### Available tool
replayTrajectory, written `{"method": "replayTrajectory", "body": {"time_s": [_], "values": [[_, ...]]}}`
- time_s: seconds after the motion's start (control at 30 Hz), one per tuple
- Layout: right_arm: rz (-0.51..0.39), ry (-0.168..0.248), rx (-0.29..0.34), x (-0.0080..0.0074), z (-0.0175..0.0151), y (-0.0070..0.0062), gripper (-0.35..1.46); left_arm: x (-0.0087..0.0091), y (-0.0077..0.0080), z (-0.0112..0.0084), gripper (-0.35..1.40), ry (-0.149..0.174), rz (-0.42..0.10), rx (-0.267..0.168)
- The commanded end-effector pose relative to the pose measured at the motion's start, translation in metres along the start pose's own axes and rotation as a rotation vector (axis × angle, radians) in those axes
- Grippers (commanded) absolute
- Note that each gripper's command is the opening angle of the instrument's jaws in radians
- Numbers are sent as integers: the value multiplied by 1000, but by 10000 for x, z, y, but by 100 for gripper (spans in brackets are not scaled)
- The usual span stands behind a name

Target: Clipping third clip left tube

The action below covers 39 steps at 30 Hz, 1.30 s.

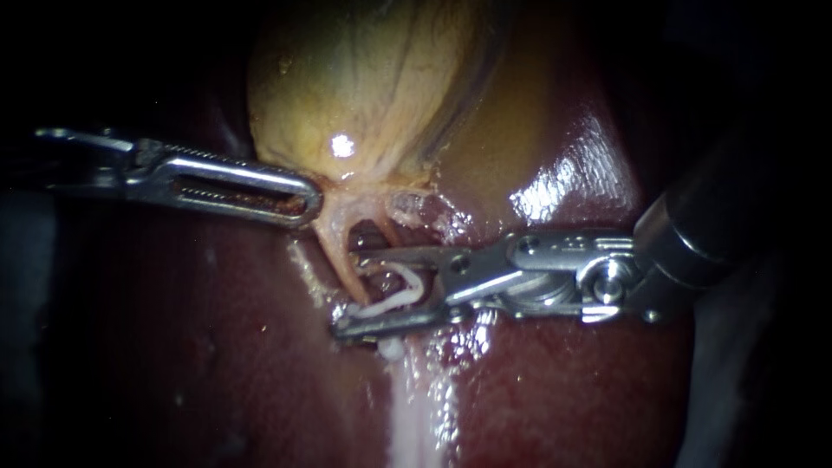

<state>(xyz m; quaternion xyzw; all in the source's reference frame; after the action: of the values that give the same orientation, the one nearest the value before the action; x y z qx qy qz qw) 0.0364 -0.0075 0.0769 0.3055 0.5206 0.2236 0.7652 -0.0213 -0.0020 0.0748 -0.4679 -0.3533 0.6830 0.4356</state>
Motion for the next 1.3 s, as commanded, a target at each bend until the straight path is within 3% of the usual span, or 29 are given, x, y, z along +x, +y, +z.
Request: {"method": "replayTrajectory", "body": {"time_s": [0.03,0.6,0.9,1.3], "values": [[8,4,8,1,2,-1,50,0,0,0,-35,0,0,0],[95,75,86,13,34,-4,50,0,0,1,-35,1,0,1],[152,135,110,15,39,10,50,1,0,2,-35,1,0,1],[176,171,126,27,33,21,48,1,0,3,-35,-1,0,-1]]}}
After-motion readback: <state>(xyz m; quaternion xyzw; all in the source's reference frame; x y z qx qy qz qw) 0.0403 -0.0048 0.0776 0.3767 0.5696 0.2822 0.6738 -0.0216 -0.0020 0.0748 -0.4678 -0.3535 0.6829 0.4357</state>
